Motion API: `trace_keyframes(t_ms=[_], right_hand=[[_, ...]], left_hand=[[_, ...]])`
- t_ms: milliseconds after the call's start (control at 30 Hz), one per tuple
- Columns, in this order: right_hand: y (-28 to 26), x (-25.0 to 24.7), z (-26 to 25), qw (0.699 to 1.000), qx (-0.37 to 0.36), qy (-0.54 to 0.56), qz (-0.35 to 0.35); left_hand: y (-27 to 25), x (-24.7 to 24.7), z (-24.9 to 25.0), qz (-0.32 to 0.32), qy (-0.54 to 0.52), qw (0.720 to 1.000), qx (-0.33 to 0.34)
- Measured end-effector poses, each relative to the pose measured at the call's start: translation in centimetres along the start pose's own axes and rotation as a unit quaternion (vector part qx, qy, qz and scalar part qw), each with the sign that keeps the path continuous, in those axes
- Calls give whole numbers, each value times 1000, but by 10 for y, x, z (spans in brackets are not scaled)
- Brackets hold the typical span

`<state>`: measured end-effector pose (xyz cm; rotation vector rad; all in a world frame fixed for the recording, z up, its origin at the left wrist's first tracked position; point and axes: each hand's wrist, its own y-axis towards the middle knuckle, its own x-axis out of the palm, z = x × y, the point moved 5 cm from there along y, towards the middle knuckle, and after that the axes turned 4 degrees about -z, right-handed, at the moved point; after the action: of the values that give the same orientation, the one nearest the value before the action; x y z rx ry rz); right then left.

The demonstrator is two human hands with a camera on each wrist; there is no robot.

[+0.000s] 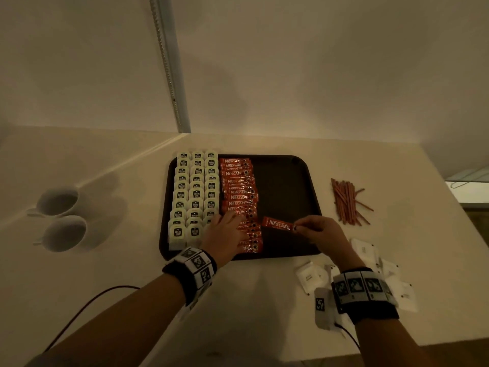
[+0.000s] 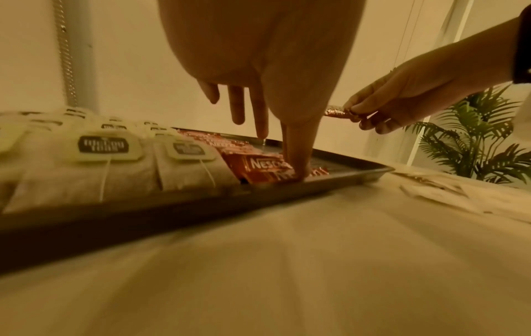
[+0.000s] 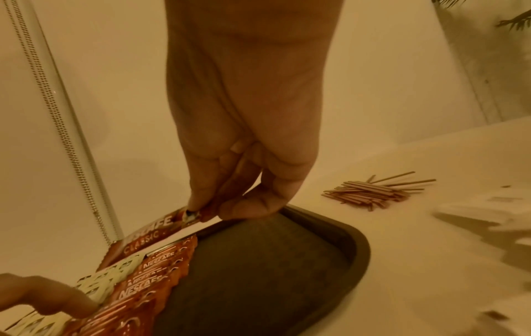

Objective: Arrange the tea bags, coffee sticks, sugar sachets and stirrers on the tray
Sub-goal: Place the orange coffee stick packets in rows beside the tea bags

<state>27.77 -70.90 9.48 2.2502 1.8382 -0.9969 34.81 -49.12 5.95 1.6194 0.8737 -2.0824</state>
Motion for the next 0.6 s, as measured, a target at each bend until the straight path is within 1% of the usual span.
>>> trace_keyframes(t_ms=[100, 200, 267, 333, 400, 500, 600], right_hand=[[-3, -2, 6, 1000, 6, -3, -6], [-3, 2, 8, 999, 9, -36, -33], [-2, 9, 6, 995, 3, -80, -55], [0, 17, 4, 992, -9, -110, -63], [2, 27, 4, 990, -14, -122, -67], [4, 41, 7, 989, -2, -131, -74], [4, 54, 5, 984, -3, -147, -99]], left_hand=[[1, 6, -1, 8, 1, 1000, -11], [2, 7, -2, 13, -3, 1000, -14], [3, 7, -2, 19, -2, 1000, -18], [4, 7, -1, 27, -6, 999, -20], [4, 7, -1, 40, -9, 999, -21], [3, 7, -2, 54, -8, 998, -23], [3, 5, -2, 59, -1, 998, -22]])
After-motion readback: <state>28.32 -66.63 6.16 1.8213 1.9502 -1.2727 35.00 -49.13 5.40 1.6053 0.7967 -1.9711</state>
